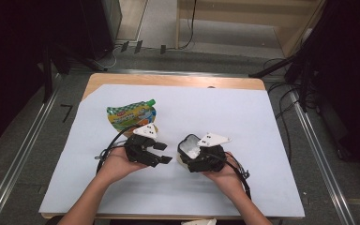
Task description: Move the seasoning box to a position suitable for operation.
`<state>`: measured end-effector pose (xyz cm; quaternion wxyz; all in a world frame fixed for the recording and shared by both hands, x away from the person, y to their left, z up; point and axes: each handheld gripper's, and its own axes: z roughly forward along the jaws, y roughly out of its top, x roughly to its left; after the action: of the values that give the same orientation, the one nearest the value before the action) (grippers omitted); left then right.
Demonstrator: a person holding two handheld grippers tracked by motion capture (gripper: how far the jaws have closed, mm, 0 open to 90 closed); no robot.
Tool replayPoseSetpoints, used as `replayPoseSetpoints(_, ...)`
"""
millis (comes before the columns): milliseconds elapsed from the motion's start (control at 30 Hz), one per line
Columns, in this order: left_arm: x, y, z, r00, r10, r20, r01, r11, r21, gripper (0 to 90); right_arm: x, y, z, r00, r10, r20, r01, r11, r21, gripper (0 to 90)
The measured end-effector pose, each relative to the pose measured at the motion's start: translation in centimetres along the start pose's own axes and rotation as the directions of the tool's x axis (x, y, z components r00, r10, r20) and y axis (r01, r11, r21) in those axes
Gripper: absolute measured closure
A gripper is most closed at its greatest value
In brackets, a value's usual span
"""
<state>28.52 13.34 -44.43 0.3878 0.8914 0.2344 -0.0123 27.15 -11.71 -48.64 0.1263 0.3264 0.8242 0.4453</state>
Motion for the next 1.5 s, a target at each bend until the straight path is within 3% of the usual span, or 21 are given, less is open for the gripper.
replayPoseSetpoints(100, 0.0, 0.0, 0.1, 1.0, 0.001, 0.002, -0.001, 1.0, 0.004, 44.3, 0.1, -0.1, 0.1, 0.9999, -0.002, -0.013, 0.002, 1.0, 0.013, 15.0)
replayPoseSetpoints(167, 0.0, 0.0, 0.1, 1.0, 0.0, 0.003, 0.0, 1.0, 0.003, 44.2, -0.1, -0.1, 0.1, 0.9991, 0.031, -0.031, -0.03, 0.999, 0.024, 13.7)
replayPoseSetpoints(367, 0.3, 0.0, 0.3, 1.0, 0.0, 0.005, 0.0, 1.0, 0.008, 44.1, -0.4, 0.2, -0.5, 0.9972, 0.057, -0.048, -0.056, 0.998, 0.038, 13.2)
replayPoseSetpoints(633, 0.2, 0.1, 0.6, 0.9993, 0.03, 0.023, -0.03, 0.9992, 0.027, 43.9, -0.7, 0.7, -2.8, 0.9942, 0.085, -0.066, -0.083, 0.996, 0.036, 14.0)
replayPoseSetpoints(733, 0.4, 0.6, 0.7, 0.9988, 0.03, 0.038, -0.031, 0.9993, 0.02, 43.7, -1.0, 0.3, -4.4, 0.9897, 0.125, -0.071, -0.122, 0.991, 0.046, 13.8)
replayPoseSetpoints(867, 0.5, 0.6, 0.9, 0.9987, 0.029, 0.043, -0.03, 0.9994, 0.017, 43.7, -0.9, -0.3, -5.6, 0.9887, 0.137, -0.06, -0.134, 0.99, 0.049, 15.2)
replayPoseSetpoints(1000, 0.5, 0.6, 1.0, 0.9986, 0.028, 0.046, -0.028, 0.9994, 0.018, 43.7, -0.6, -1.0, -6.9, 0.993, 0.109, -0.046, -0.106, 0.993, 0.047, 23.6)
replayPoseSetpoints(1067, 0.4, 0.7, 1.1, 0.9986, 0.029, 0.045, -0.029, 0.9994, 0.021, 43.7, -0.6, -1.5, -7.6, 0.9936, 0.105, -0.042, -0.103, 0.994, 0.04, 34.6)
replayPoseSetpoints(1100, 0.4, 0.7, 1.1, 0.9986, 0.029, 0.045, -0.029, 0.9994, 0.021, 43.7, -0.6, -1.5, -7.6, 0.9936, 0.105, -0.042, -0.103, 0.994, 0.04, 34.6)
replayPoseSetpoints(1133, 0.4, 0.7, 1.2, 0.9986, 0.021, 0.047, -0.022, 0.9996, 0.017, 43.7, -0.6, -1.8, -8.0, 0.9929, 0.107, -0.054, -0.105, 0.994, 0.037, 46.1)
replayPoseSetpoints(1200, 0.4, 0.7, 1.2, 0.9988, 0.024, 0.043, -0.025, 0.9995, 0.021, 43.6, -0.5, -1.9, -8.3, 0.9933, 0.099, -0.059, -0.097, 0.994, 0.041, 57.0)
replayPoseSetpoints(1267, 0.4, 0.8, 1.2, 0.9986, 0.029, 0.044, -0.03, 0.9993, 0.022, 43.6, -0.2, -2.2, -8.5, 0.9952, 0.082, -0.054, -0.079, 0.995, 0.058, 66.2)
replayPoseSetpoints(1300, 0.4, 0.8, 1.2, 0.9986, 0.03, 0.044, -0.031, 0.9993, 0.021, 43.6, -0.2, -2.2, -8.5, 0.9952, 0.082, -0.054, -0.079, 0.995, 0.058, 66.2)
replayPoseSetpoints(1333, 0.4, 0.8, 1.2, 0.9985, 0.028, 0.048, -0.029, 0.9994, 0.02, 43.6, 0.1, -2.5, -8.6, 0.9957, 0.07, -0.061, -0.066, 0.996, 0.067, 77.8)
replayPoseSetpoints(1500, 0.5, 0.8, 1.3, 0.9985, 0.022, 0.05, -0.023, 0.9996, 0.016, 43.6, 0.6, -3.0, -8.4, 0.9929, 0.063, -0.101, -0.056, 0.996, 0.07, 90.0)
